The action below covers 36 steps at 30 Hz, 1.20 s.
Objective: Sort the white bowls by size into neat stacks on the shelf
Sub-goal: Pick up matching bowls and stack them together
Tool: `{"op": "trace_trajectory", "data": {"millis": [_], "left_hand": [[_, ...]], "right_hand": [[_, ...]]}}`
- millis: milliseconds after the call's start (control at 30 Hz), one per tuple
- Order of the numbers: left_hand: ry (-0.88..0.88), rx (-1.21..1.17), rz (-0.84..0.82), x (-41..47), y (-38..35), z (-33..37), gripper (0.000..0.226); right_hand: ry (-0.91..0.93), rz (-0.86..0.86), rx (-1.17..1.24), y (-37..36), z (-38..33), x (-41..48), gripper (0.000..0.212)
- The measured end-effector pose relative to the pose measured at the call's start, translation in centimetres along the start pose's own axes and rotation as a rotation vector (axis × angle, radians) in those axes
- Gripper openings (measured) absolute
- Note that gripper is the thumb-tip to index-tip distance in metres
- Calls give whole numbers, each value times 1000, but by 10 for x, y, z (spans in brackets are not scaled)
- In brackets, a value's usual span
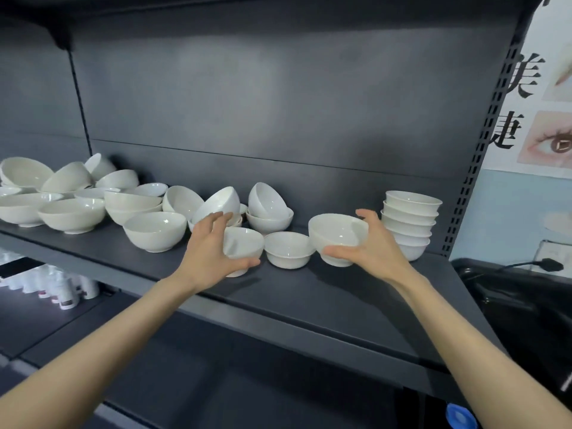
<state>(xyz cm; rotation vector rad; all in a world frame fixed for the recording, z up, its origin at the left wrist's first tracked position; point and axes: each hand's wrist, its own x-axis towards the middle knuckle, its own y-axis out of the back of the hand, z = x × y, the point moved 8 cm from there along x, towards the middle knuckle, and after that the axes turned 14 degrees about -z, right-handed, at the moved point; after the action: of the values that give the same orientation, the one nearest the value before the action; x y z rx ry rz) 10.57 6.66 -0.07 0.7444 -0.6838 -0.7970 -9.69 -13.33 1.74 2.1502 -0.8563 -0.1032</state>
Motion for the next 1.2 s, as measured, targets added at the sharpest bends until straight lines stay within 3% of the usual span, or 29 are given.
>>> {"op": "trace_trajectory", "data": {"millis": [167,300,533,733,933,1200], "left_hand": [[157,-292,-67,-6,-6,-38,143],[46,-481,-66,1,-8,-49,116],[8,-535,-173,14,-12,-71,126],[-67,-561,-320,28,-16,-79,86],[-174,-639,-478,33,-18,-80,72],[-199,-701,-523,39,-20,-92,94]], "right_hand": [[89,-58,153,-27,-41,21,107],[123,-121,229,-58,-66,36,106],[105,-173,273,-94,-92,55,90],[49,-195,248,-123,-98,58,121],[2,-182,189,-138,-100,54,123],[-17,-218,207,-149,-102,50,112]]}}
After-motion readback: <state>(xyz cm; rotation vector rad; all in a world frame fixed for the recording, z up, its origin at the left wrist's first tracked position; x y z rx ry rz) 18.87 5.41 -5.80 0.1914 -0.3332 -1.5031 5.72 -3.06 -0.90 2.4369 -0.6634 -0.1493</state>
